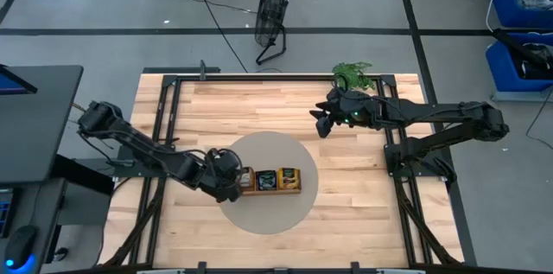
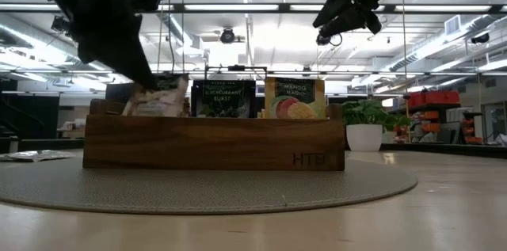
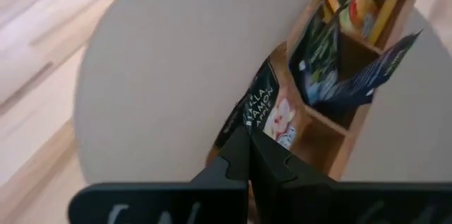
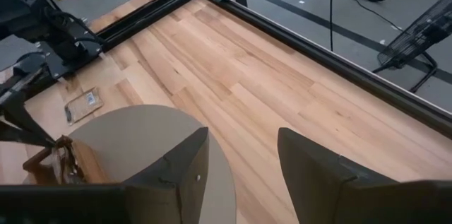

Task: Pick & Place Tea
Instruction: Put the brown tea bag into the left section of the wooden organizer

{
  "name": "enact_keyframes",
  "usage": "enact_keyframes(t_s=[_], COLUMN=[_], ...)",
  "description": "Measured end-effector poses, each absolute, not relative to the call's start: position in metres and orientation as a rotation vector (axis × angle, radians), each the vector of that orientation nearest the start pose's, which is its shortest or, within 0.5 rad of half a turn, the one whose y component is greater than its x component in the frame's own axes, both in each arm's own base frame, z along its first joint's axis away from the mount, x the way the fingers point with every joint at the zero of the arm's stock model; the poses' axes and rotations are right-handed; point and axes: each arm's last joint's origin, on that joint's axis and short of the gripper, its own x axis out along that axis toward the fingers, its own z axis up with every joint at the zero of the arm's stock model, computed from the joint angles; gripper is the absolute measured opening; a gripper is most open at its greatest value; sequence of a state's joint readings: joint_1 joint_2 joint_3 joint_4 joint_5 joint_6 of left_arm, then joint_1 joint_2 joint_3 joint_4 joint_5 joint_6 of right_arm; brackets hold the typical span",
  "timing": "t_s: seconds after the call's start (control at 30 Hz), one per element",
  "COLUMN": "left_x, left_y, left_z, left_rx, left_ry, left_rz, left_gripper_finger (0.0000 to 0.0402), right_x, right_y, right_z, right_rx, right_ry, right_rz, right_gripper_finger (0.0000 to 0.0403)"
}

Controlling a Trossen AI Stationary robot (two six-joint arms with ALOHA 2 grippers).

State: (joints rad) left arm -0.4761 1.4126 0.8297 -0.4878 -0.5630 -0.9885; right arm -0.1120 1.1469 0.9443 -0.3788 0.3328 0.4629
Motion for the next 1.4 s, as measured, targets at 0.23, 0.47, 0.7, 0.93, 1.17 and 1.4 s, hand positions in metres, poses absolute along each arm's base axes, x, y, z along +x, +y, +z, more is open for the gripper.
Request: enact_keyframes(t_s=[0.23,0.47,0.7,0.93,1.17,1.4], left_x=[0.240,0.241,0.241,0.240,0.232,0.206], left_y=[-0.105,-0.106,-0.106,-0.106,-0.104,-0.090], left_z=[0.194,0.195,0.195,0.195,0.205,0.231], left_rx=[-0.385,-0.382,-0.402,-0.407,-0.426,-0.396], left_ry=[0.794,0.789,0.796,0.810,0.879,0.912], left_rz=[0.515,0.507,0.499,0.494,0.400,0.353], left_gripper_finger=[0.0002,0.0021,0.0071,0.0133,0.0166,0.0167], right_x=[0.240,0.240,0.240,0.240,0.239,0.239], right_y=[-0.036,-0.036,-0.036,-0.036,-0.036,-0.036], right_z=[0.301,0.300,0.300,0.300,0.300,0.300], right_rx=[0.377,0.376,0.376,0.375,0.375,0.367], right_ry=[0.479,0.484,0.484,0.484,0.490,0.495], right_rz=[-0.559,-0.560,-0.560,-0.560,-0.560,-0.557], right_gripper_finger=[0.0178,0.0178,0.0178,0.0178,0.0178,0.0178])
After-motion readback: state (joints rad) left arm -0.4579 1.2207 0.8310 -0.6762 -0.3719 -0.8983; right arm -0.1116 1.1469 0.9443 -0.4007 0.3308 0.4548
